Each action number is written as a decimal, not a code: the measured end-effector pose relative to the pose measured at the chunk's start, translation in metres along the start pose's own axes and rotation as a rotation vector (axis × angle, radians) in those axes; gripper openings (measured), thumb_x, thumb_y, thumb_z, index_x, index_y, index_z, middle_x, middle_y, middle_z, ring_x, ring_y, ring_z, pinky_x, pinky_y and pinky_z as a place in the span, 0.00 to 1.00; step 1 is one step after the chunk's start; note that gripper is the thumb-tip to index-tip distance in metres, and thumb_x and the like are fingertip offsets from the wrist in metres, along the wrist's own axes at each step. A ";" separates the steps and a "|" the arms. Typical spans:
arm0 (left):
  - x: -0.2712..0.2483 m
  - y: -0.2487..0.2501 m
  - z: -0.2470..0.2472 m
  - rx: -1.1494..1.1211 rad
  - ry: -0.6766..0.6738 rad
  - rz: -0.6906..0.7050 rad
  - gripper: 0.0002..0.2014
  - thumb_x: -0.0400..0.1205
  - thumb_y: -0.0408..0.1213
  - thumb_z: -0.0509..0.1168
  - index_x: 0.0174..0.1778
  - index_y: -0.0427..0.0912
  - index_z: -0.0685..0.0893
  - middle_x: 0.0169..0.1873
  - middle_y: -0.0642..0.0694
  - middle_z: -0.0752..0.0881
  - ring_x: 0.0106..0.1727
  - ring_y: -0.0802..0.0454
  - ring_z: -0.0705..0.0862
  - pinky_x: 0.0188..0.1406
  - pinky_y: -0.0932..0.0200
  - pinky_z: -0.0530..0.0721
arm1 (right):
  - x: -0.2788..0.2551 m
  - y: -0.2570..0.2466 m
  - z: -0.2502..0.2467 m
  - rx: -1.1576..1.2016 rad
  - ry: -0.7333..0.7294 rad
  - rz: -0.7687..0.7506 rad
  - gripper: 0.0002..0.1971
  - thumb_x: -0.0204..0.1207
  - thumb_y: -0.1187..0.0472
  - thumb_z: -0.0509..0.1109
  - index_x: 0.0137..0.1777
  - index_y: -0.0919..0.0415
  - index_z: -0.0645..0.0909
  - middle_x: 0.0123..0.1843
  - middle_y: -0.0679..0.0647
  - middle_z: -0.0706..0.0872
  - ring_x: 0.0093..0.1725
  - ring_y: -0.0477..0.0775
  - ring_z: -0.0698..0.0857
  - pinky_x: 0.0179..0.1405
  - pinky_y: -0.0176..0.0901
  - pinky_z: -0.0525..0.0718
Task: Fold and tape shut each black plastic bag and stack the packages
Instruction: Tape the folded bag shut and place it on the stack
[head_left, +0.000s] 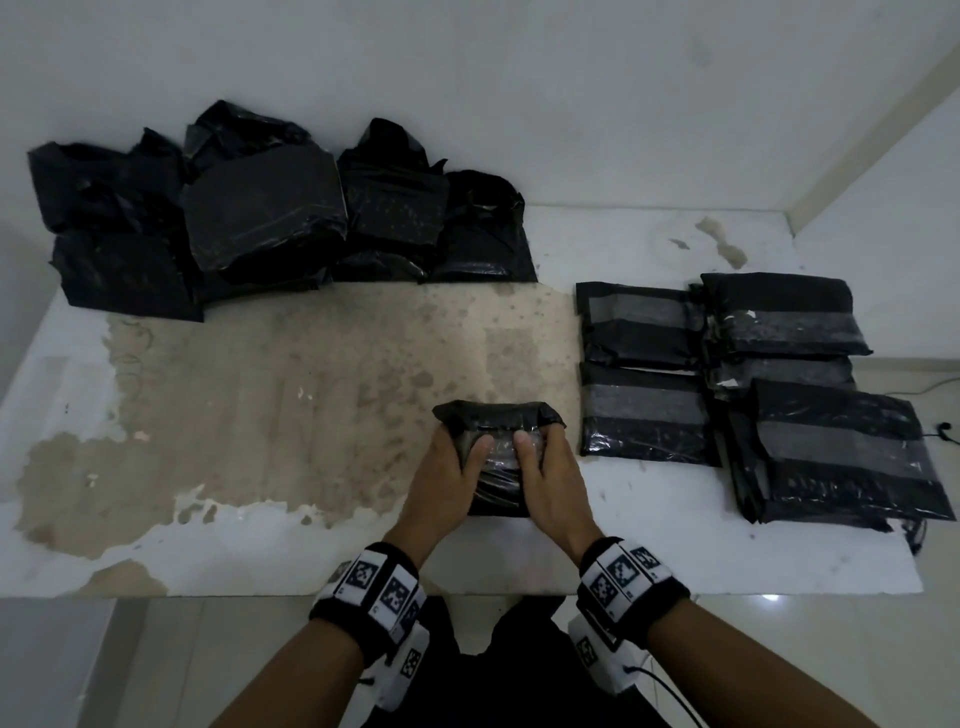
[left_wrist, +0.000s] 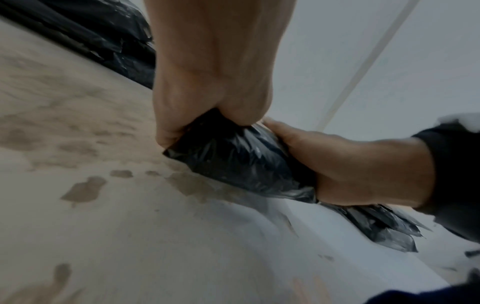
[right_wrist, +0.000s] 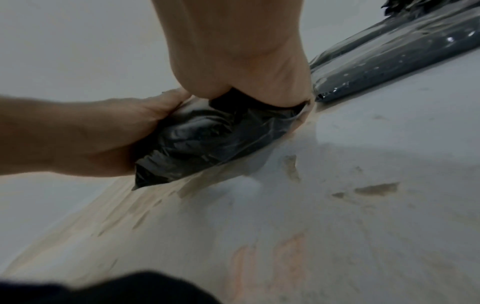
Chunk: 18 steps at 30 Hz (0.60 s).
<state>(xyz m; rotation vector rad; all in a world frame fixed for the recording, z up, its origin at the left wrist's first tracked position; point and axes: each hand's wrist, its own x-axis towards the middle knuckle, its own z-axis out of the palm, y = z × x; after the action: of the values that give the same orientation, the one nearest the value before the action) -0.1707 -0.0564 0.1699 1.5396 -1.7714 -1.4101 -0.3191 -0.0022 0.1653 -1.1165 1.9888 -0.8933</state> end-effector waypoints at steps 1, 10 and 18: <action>0.000 -0.003 -0.001 -0.007 -0.027 0.002 0.36 0.83 0.71 0.51 0.79 0.48 0.69 0.68 0.50 0.81 0.67 0.54 0.82 0.67 0.55 0.81 | 0.001 0.001 -0.002 0.026 -0.019 0.012 0.20 0.86 0.34 0.53 0.53 0.51 0.71 0.48 0.50 0.84 0.49 0.53 0.83 0.53 0.60 0.83; -0.008 0.005 0.002 -0.225 -0.089 -0.115 0.29 0.89 0.59 0.42 0.82 0.52 0.68 0.72 0.52 0.78 0.71 0.58 0.77 0.69 0.66 0.74 | -0.003 0.000 -0.016 0.283 0.038 0.172 0.06 0.92 0.59 0.54 0.55 0.57 0.71 0.46 0.49 0.82 0.45 0.46 0.81 0.43 0.34 0.78; 0.001 0.022 0.008 -0.397 -0.101 -0.251 0.15 0.94 0.43 0.49 0.73 0.54 0.76 0.65 0.51 0.85 0.63 0.59 0.83 0.59 0.65 0.80 | 0.010 0.004 -0.038 0.479 0.090 0.408 0.12 0.85 0.73 0.59 0.62 0.57 0.72 0.50 0.50 0.82 0.47 0.45 0.80 0.48 0.35 0.78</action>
<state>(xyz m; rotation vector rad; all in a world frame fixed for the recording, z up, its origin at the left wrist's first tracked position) -0.1887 -0.0568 0.1850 1.5278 -1.2741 -1.8565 -0.3559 -0.0005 0.1806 -0.3919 1.8371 -1.1260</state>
